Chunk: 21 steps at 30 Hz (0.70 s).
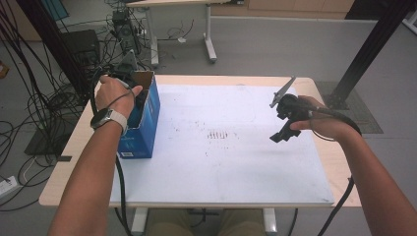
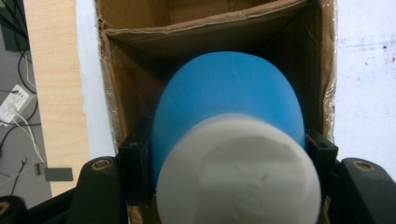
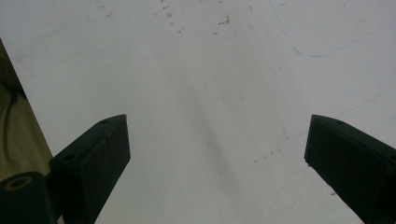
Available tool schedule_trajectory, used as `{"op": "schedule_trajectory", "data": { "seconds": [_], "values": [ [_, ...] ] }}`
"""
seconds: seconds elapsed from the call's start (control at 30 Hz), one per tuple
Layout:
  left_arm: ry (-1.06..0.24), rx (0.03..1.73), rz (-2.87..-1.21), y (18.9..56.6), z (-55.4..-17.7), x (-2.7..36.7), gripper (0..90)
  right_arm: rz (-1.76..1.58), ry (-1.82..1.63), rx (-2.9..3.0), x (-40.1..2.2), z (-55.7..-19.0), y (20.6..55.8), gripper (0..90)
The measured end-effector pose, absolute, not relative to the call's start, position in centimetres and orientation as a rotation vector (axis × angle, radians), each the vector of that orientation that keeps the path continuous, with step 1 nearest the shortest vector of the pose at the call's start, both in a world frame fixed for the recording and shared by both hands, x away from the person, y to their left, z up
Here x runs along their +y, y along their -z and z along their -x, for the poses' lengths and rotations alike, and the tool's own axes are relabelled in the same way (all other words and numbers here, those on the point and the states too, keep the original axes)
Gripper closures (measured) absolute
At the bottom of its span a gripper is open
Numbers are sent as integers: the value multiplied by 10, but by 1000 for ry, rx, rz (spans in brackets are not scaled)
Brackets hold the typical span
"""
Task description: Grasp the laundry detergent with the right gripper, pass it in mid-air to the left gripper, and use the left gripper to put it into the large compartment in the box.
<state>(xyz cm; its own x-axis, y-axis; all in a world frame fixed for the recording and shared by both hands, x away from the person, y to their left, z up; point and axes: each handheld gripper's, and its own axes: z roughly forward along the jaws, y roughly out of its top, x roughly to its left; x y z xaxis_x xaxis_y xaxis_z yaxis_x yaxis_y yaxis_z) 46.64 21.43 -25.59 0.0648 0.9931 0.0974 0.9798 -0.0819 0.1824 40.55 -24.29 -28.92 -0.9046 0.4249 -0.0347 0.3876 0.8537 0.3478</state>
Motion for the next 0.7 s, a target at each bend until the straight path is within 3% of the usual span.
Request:
{"op": "schedule_trajectory", "data": {
  "seconds": [0.7],
  "values": [
    [-270,2075,-2253,274,-467,217,375,-647,-511,2919,-244,-405,290,68]
  ]
}}
